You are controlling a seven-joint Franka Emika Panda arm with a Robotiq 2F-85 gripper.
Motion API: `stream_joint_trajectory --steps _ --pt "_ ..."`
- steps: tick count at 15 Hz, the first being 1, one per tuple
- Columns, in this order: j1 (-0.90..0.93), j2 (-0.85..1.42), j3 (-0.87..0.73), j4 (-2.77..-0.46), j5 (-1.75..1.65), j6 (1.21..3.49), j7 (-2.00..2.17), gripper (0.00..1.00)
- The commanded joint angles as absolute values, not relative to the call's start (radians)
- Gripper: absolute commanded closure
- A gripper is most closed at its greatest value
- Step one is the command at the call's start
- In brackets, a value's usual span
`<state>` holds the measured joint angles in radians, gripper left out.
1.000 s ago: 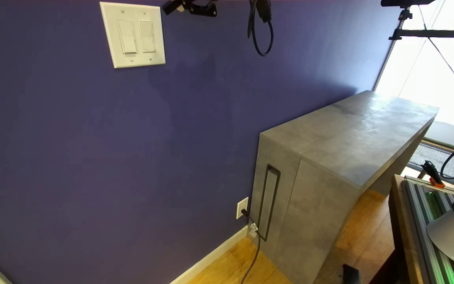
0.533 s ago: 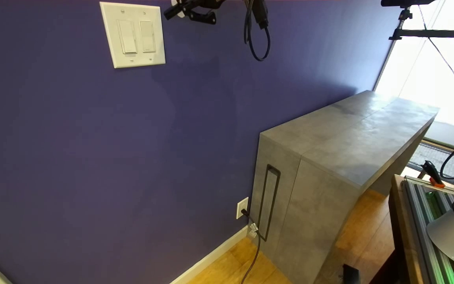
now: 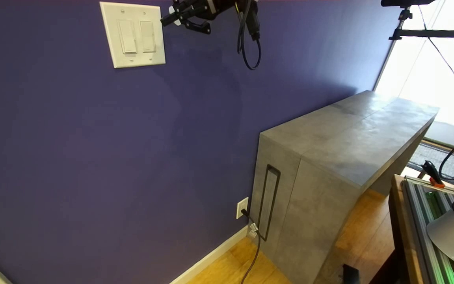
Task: Switch off the light
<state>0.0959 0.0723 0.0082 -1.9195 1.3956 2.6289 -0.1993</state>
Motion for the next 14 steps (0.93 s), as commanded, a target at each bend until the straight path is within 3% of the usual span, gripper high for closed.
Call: stream_joint_trajectory --steps 1,14 --pt "0.075 0.115 0.002 -1.87 1.5 2.572 -0.29 1.0" --pt "0.04 0.175 0.014 -1.825 1.625 2.52 -0.339 1.0"
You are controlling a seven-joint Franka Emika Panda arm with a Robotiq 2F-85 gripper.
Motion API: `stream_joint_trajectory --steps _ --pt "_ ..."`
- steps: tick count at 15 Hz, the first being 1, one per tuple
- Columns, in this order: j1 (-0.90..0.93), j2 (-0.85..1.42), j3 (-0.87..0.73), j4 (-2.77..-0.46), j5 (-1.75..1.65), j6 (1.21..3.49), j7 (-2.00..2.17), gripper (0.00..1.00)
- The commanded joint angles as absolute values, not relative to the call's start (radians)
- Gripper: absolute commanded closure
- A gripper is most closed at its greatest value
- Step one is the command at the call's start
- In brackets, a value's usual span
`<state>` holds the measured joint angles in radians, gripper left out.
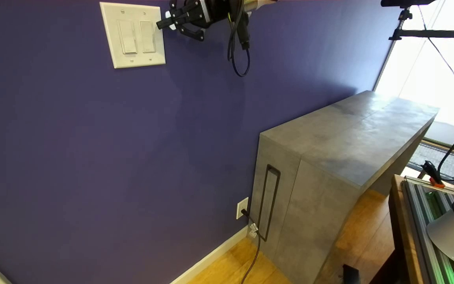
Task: Switch off the light
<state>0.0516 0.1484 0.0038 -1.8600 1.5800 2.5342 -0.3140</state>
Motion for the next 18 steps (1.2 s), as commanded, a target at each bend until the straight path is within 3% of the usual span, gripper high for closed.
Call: stream_joint_trajectory --steps 1,18 --pt "0.04 0.179 0.014 -1.821 1.626 2.519 -0.337 1.0" --pt "0.033 0.206 0.01 -1.804 1.683 2.477 -0.343 1.0"
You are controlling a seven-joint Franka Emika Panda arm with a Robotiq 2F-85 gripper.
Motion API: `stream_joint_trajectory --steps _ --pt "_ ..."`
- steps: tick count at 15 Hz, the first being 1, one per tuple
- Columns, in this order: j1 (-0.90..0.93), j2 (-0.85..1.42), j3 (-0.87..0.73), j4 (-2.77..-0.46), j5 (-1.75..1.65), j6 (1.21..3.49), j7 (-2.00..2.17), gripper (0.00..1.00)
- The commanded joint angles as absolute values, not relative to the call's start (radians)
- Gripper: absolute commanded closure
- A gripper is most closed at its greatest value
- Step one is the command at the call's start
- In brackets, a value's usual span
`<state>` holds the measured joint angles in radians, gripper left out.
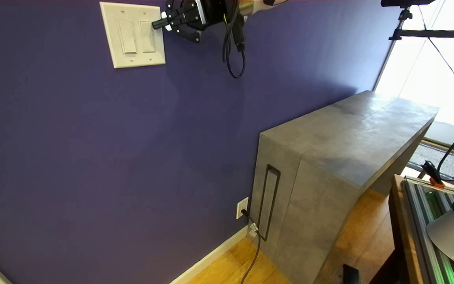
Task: Switch off the light
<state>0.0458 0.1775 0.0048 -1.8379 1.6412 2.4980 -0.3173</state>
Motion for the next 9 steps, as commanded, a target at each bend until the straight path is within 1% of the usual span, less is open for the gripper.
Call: stream_joint_trajectory --steps 1,9 --pt "0.033 0.207 0.01 -1.804 1.682 2.476 -0.34 1.0" --pt "0.035 0.219 0.01 -1.81 1.661 2.471 -0.322 1.0"
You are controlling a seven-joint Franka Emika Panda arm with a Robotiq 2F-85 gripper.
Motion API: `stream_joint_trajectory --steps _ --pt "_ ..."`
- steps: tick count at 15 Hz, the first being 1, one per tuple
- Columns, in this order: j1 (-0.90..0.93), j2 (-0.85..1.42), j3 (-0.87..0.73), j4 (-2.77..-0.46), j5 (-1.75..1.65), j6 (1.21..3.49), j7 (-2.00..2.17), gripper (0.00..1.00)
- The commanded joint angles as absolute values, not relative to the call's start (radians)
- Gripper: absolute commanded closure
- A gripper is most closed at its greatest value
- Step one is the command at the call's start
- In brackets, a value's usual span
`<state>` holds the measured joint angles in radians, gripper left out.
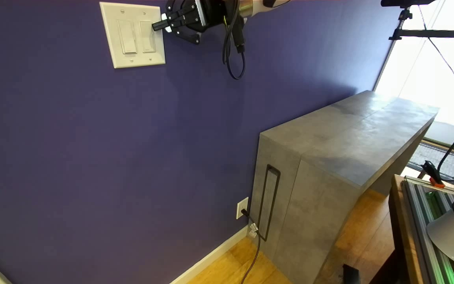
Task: Switch off the light
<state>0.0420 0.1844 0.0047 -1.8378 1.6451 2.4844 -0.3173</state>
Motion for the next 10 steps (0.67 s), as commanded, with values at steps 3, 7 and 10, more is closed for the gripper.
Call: stream_joint_trajectory --steps 3,7,10 --pt "0.034 0.221 0.009 -1.808 1.661 2.469 -0.322 1.0" --pt "0.036 0.228 0.01 -1.808 1.652 2.47 -0.316 1.0" --pt "0.038 0.234 0.01 -1.81 1.644 2.471 -0.311 1.0"
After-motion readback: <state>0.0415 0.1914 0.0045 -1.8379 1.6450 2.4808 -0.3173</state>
